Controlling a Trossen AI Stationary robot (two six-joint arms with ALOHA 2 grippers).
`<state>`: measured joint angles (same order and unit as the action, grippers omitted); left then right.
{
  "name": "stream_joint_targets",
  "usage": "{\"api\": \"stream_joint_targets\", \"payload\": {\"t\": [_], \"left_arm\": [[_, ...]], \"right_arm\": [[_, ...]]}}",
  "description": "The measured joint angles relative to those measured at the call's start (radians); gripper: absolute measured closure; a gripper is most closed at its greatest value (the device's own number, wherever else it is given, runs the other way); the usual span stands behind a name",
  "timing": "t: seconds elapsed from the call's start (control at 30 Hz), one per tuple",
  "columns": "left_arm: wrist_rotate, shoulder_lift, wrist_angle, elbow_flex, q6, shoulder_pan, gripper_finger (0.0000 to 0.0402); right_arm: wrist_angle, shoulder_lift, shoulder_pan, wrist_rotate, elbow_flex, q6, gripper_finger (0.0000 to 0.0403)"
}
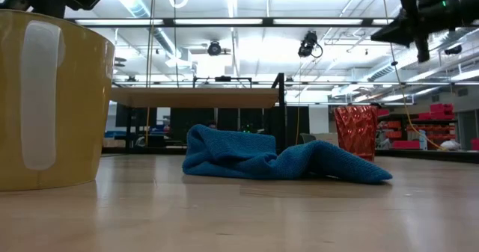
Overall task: Stack small to large cups/mugs on shelf
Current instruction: Move the orange glass to the center of the table
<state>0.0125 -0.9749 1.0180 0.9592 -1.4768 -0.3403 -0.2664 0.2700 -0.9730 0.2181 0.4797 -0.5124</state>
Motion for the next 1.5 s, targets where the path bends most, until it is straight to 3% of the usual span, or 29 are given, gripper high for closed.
{"api": "stream_joint_targets", "payload": {"t": [0.4,0.7,0.83,1.13,1.5], "left_arm": [[0.027,0.0,0.051,0.0,0.155,0.0,0.0386],[0.085,0.0,0.088,0.0,0.23,0.0,0.0386],[0.09,0.0,0.088,0.0,0.233,0.0,0.038],[0.135,0.0,0.086,0.0,0.225,0.001,0.0385],[0.153,0.0,0.086,0.0,0.206,0.001,0.0381]], "right_arm": [[-0.654,0.601,0.0,-0.056,0.669,0.174,0.0386],[-1.076,0.892,0.003,-0.053,1.032,0.182,0.0386],[-1.187,0.949,0.039,-0.053,1.071,0.251,0.0386],[-1.195,1.025,0.159,-0.072,1.05,0.277,0.0386],[-1.192,1.129,0.171,-0.08,1.049,0.298,0.038]]}}
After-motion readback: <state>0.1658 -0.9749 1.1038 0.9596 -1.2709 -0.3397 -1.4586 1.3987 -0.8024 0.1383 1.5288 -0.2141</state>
